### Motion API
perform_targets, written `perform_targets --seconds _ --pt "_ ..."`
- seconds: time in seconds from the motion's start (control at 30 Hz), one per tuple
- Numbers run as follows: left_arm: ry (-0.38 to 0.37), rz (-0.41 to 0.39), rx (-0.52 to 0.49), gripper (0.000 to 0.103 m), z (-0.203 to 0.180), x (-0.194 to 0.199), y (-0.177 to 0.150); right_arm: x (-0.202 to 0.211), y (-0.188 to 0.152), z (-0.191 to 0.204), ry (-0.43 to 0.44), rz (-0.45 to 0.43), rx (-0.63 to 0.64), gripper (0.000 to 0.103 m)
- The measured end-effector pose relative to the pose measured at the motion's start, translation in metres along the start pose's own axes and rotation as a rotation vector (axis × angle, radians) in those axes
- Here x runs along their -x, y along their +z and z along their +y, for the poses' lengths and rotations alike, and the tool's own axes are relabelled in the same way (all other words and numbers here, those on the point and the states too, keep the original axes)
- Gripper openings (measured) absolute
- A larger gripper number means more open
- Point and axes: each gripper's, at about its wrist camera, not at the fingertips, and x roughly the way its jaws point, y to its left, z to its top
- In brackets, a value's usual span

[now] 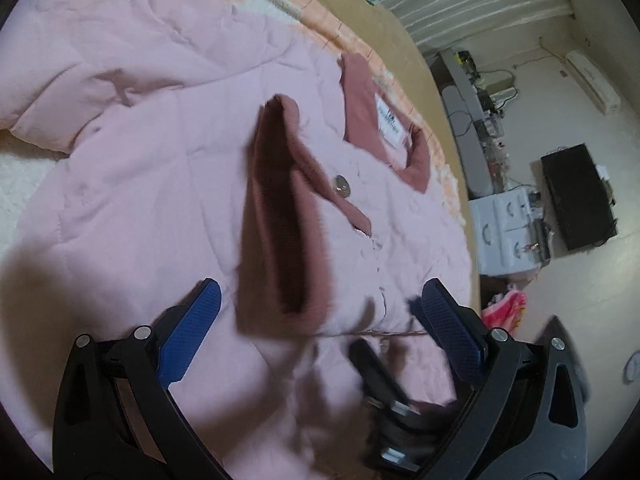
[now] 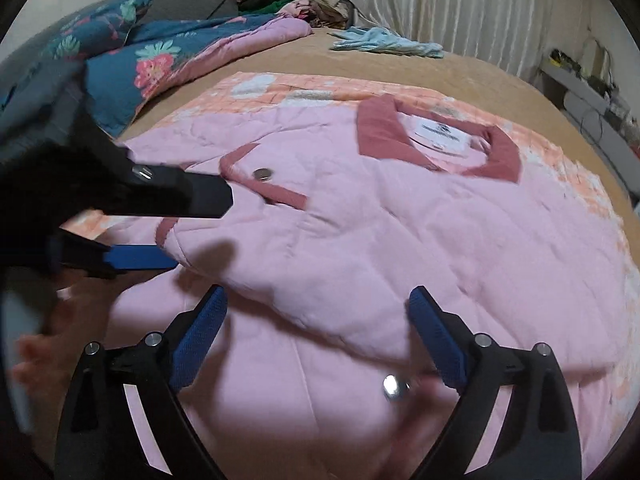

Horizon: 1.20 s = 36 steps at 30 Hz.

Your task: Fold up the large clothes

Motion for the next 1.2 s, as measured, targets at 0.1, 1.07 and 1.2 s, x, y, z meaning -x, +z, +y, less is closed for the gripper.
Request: perform_targets --seconds 0.1,1.07,1.2 --pt "0.018 -0.013 -0.021 0.094 -0.004 -0.005 -0.001 0.025 -0.014 -0.025 0.0 -0.024 -0.062 0.092" --pt "0.311 -0.217 -0.433 0.016 -0.061 0.013 0.015 0.113 -0.067 -0.178 -0.255 -0.114 -0.38 0.093" --pt "0.327 -0.196 -0.425 0.016 -0.046 0.007 0.01 0.095 -0.049 -0.179 -0.243 -0.083 -0.343 0.093"
